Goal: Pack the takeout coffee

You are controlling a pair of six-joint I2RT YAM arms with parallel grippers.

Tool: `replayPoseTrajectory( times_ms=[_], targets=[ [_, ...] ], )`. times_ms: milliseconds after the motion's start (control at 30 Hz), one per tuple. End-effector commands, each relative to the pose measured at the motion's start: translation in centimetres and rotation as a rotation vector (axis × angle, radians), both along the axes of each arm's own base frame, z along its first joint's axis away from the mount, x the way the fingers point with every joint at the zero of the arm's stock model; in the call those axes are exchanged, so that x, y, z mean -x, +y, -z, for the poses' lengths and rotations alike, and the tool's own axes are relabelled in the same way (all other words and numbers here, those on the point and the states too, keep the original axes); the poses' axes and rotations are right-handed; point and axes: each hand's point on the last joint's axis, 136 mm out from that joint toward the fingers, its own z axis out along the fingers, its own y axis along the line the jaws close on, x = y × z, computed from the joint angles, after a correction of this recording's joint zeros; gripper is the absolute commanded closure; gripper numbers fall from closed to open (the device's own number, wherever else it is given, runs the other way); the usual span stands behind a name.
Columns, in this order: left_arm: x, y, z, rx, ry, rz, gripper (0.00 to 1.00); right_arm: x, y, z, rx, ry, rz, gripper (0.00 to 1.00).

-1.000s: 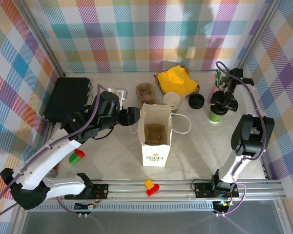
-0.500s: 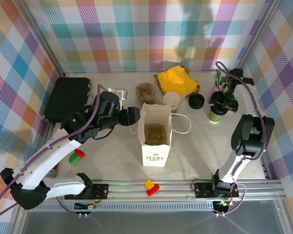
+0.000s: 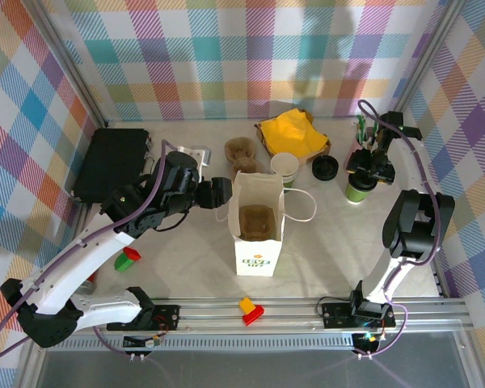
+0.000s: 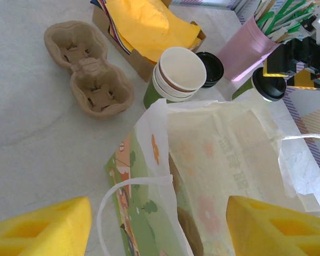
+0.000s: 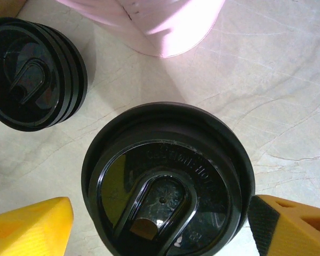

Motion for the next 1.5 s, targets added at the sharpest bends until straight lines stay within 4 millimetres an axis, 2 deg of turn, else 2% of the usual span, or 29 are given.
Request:
replayPoseTrajectory(
  times_ms=[0, 500, 800, 1467],
  targets=[
    [0.0, 0.5, 0.2, -0.001, 0.000, -0.012, 0.33, 0.2, -0.3, 0.7, -0.002, 0.033, 0.000, 0.15],
    [-0.3, 0.0, 0.7, -0.010, 0.011, -0.004, 0.33, 0.1, -0.6, 1.6, 0.023, 0.083, -0.012, 0.24],
    [-0.4, 0.0, 1.2, -0.021, 0.022, -0.003, 0.33, 0.7, 0.5, 1.1, 0.048, 0.107, -0.084, 0.23],
    [-0.4, 0.0, 1.6, -0.031, 0.028, -0.007, 0.33, 1.3, 1.2, 3.5, 0.017, 0.196, -0.186, 0.20]
  ],
)
